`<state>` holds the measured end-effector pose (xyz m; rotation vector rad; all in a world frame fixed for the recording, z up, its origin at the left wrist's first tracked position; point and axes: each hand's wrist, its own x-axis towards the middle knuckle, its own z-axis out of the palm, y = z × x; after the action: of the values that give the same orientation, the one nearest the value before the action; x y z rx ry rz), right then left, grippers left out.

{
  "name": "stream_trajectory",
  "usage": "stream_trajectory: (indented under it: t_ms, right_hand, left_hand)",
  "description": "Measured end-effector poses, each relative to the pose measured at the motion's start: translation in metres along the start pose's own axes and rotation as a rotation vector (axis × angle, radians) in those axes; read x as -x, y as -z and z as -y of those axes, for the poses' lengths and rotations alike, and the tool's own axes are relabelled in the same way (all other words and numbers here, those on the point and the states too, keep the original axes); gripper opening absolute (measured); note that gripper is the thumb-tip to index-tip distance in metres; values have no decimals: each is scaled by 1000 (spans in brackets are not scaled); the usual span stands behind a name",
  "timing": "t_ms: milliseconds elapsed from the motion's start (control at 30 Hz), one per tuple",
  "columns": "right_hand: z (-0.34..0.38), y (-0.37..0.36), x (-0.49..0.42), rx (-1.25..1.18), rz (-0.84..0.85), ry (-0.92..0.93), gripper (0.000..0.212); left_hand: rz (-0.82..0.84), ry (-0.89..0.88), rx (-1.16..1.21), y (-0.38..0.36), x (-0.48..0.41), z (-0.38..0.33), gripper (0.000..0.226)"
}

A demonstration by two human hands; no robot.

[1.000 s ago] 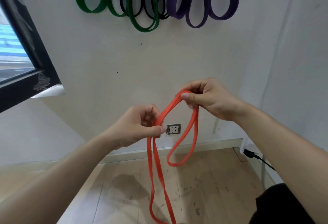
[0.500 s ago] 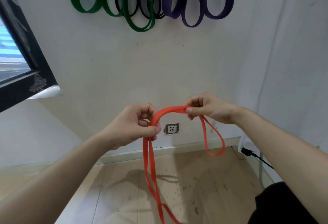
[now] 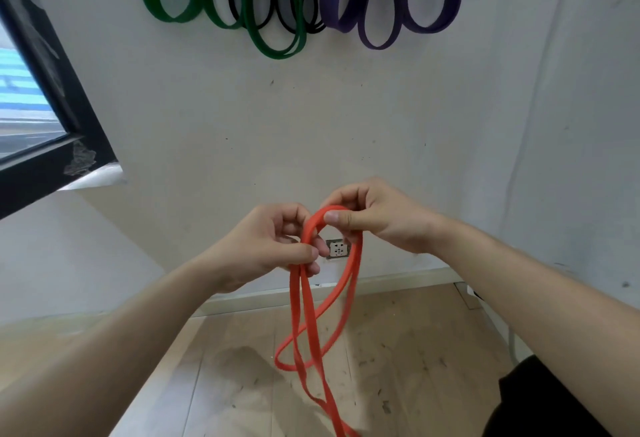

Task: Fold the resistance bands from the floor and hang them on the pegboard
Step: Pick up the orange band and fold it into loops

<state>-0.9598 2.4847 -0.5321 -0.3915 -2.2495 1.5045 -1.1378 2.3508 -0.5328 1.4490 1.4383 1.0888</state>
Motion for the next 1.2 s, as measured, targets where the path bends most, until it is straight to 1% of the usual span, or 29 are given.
stream_trajectory:
  t_ms: [133,233,300,367,433,567,667,767,867,967,1033,1133,1200]
  right_hand:
    - [6,0,-2,-52,-83,73,10]
    - [11,12,-4,-176,-203,138,13]
    - [13,26,-4,-263,-287,163,13]
    - [12,41,-2,-294,-316,165,13]
    - [6,53,2,-266,-303,140,14]
    - [-13,67,6,-210,-260,65,20]
    - [-28,72,9,-188,-221,-14,20]
    - [-37,70,11,-78,-103,-101,20]
    - [-32,57,11,-6,69,-170,28]
    - [-18,31,9,-17,181,-150,32]
    - [-9,16,6,-28,174,-95,28]
    - [1,5,3,-7,64,-7,16]
    - [3,7,3,12,7,20,9]
  left_hand:
    - [-2,-13,16,1,0,0,18]
    - [23,-21,5,1,2,2,21]
    - [32,-25,-14,-1,3,6,17]
    - [-3,-37,-2,-1,3,8,19]
    - [-35,-57,10,-1,2,8,21]
    - [-43,-74,-3,-3,0,7,15]
    - [-74,-92,35,-6,-1,3,19]
    - [-98,-105,78,-6,-2,-1,22]
    - [-85,-116,77,-7,-3,-4,22]
    - [-65,-112,59,-12,-3,-3,25]
    - [-52,-106,65,-13,-3,-2,26]
    - [-60,-102,65,-9,-2,-1,25]
    - [-55,-106,39,-6,0,-1,21]
